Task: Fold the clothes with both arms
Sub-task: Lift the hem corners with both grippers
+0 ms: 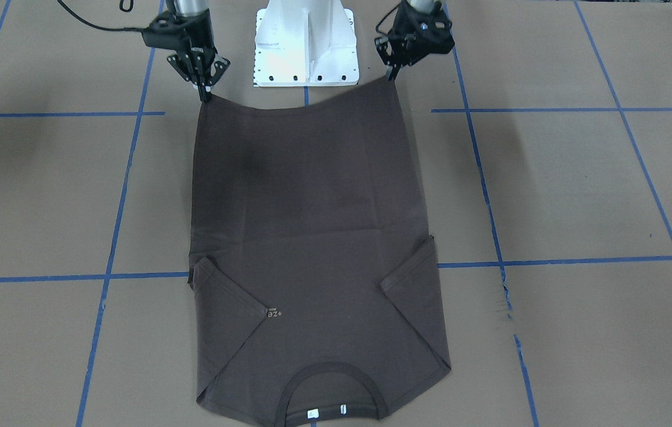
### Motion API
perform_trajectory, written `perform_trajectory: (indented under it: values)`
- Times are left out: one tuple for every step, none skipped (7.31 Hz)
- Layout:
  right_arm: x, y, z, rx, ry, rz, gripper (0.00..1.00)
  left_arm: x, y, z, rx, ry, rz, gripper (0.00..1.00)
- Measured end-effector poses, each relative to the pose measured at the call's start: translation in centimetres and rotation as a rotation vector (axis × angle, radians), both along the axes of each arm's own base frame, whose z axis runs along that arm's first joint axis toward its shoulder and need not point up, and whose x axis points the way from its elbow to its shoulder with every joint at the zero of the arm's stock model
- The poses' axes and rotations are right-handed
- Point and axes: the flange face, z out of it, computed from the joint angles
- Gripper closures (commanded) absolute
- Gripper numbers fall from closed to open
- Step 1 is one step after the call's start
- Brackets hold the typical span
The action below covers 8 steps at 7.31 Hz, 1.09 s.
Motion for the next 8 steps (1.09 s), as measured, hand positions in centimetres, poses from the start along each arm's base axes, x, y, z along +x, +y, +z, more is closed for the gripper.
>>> perform_trajectory:
  values:
    - [4.0,1.0,-3.1,-0.018,-0.017,-0.034,1.00,-3.9,0.4,-4.0,-0.020,0.016,0.016,1.00]
    - [6.9,1.5,-5.2,-0.036,-0.031,-0.056,1.00,-6.6,0.3,-6.2,-0.038,0.021,0.023,1.00]
    - [7.8,1.2,-6.6,-0.045,-0.036,-0.064,1.00,-7.4,-0.2,-7.1,-0.032,0.017,0.031,1.00]
    - [7.2,-0.1,-7.6,-0.035,-0.033,-0.057,1.00,-7.4,-1.7,-7.2,0.009,-0.002,0.031,1.00]
    - [6.2,-2.6,-8.6,-0.012,-0.020,-0.039,1.00,-7.3,-4.7,-6.7,0.069,-0.040,0.011,1.00]
    - [6.0,-5.9,-9.0,-0.008,-0.001,-0.017,1.00,-7.9,-8.5,-6.0,0.127,-0.088,-0.020,1.00]
    - [6.7,-9.4,-9.2,-0.015,0.015,0.007,1.00,-8.7,-12.1,-5.1,0.168,-0.137,-0.051,1.00]
    - [7.4,-13.2,-9.4,-0.017,0.036,0.033,1.00,-9.3,-15.3,-4.5,0.191,-0.179,-0.080,1.00]
